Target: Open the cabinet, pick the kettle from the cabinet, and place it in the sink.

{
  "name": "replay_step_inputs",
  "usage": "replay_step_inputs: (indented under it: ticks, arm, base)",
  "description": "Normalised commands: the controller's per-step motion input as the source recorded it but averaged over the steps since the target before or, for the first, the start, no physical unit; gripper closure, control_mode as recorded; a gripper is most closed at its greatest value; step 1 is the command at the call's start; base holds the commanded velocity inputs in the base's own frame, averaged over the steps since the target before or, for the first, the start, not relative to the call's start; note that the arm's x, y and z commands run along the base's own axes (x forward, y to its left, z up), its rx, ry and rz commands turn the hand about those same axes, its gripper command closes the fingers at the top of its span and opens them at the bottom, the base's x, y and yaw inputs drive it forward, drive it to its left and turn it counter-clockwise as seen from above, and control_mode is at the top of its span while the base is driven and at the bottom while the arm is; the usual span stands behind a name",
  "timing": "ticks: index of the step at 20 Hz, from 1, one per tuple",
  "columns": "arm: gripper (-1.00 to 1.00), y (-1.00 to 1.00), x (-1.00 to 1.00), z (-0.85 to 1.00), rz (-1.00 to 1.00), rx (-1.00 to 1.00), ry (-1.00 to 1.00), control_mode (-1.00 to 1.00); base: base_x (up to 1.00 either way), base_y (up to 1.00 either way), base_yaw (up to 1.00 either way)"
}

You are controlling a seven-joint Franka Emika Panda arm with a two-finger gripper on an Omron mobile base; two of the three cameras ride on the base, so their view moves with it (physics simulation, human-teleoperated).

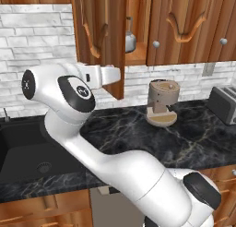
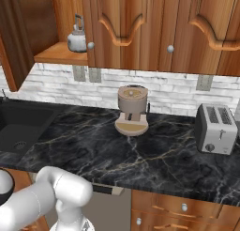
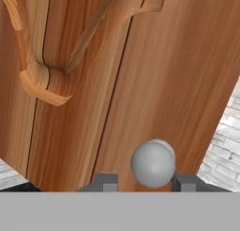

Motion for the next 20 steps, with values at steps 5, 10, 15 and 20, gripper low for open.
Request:
replay_step_inputs:
  ticks: [5, 10, 15, 20]
  arm:
    - [-1.0, 0.35, -0.07, 0.01, 0.0, 0.0, 0.02, -1.0]
    - [-1.0, 0.05, -0.22, -0.01, 0.0, 0.0, 0.03, -1.0]
    - [-1.0, 0.02, -0.24, -0.09, 0.0, 0.0, 0.06, -1.0]
    - [-1.0, 0.0, -0.31, -0.11, 0.0, 0.0, 0.06, -1.0]
  base:
    - [0.0, 0.0, 0.0]
    - [0.0, 0.0, 0.0]
    - [0.0, 0.0, 0.0]
    - [0.0, 0.0, 0.0]
